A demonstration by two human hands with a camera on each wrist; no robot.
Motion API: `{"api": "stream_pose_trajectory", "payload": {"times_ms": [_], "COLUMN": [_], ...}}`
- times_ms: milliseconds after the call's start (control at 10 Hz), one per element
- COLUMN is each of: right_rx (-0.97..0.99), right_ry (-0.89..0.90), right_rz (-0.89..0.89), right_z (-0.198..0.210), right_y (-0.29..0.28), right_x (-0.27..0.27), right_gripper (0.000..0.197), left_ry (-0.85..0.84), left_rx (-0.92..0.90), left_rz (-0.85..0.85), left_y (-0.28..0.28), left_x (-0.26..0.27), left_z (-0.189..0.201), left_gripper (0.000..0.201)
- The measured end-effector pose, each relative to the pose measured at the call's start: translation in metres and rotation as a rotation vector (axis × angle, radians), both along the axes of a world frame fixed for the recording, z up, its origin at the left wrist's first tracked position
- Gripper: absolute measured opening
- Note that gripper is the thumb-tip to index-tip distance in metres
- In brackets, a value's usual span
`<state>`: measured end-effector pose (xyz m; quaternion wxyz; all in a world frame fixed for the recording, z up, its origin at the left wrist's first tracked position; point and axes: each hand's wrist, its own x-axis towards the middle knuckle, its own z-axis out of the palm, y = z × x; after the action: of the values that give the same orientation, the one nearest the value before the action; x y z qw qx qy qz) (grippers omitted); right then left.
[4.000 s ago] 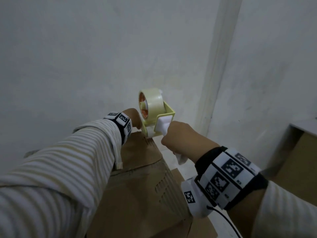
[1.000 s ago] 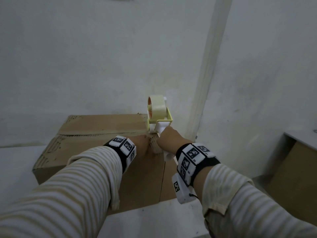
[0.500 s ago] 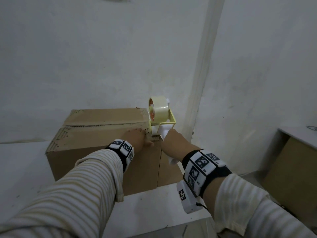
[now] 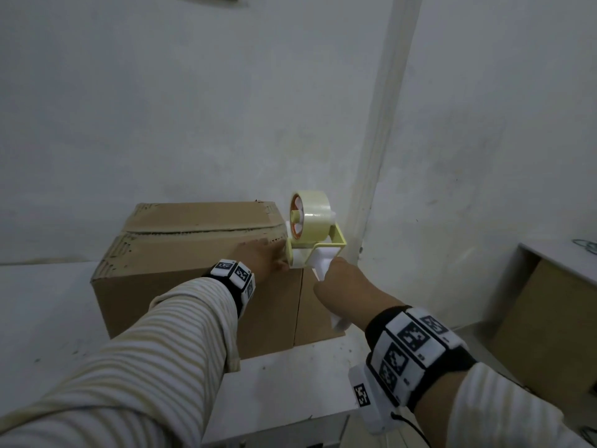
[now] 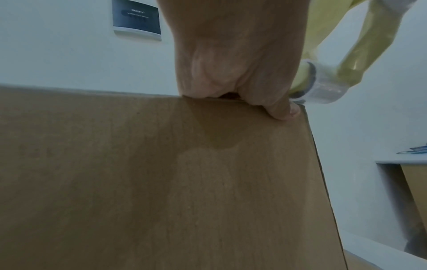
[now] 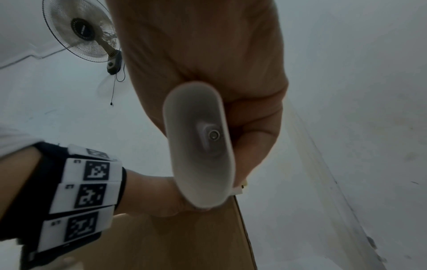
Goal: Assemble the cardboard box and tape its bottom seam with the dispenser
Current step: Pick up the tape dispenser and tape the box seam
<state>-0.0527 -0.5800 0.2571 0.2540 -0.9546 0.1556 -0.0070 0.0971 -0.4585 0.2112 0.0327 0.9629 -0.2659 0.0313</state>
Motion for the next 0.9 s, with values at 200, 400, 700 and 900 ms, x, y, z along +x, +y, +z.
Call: {"api": "stream_pose_trajectory", "payload": {"times_ms": [200,400,700,900], "right_rx": [-0.069,-0.103,0.125,0.230], "right_ry": [0.162,0.188,0.125,0.048], "right_rz": [-0.015,-0.003,-0.073,-0.131], "right_z": [0.006,0.001,-0.011,-0.009], "right_y": [0.003,0.005,0.004,-0.009], "right_x": [-0.014,-0.015,-0.011,-0.024], "right_gripper": [0.039,0.042,0.006,0.009], "left_ry": [-0.056,-0.063,-0.149,-0.159], "left_rx": [0.115,0.141,0.314,0.382], "left_rz": [-0.027,-0.098,-0.179,-0.156], "left_y": [0.001,0.003,0.009,0.008], "left_x": [0.001,0.003,0.001,-0.001], "left_z": [0.004,0.001,0.001,-0.001], "left_gripper": [0.040,0.044,0.054,0.066]}}
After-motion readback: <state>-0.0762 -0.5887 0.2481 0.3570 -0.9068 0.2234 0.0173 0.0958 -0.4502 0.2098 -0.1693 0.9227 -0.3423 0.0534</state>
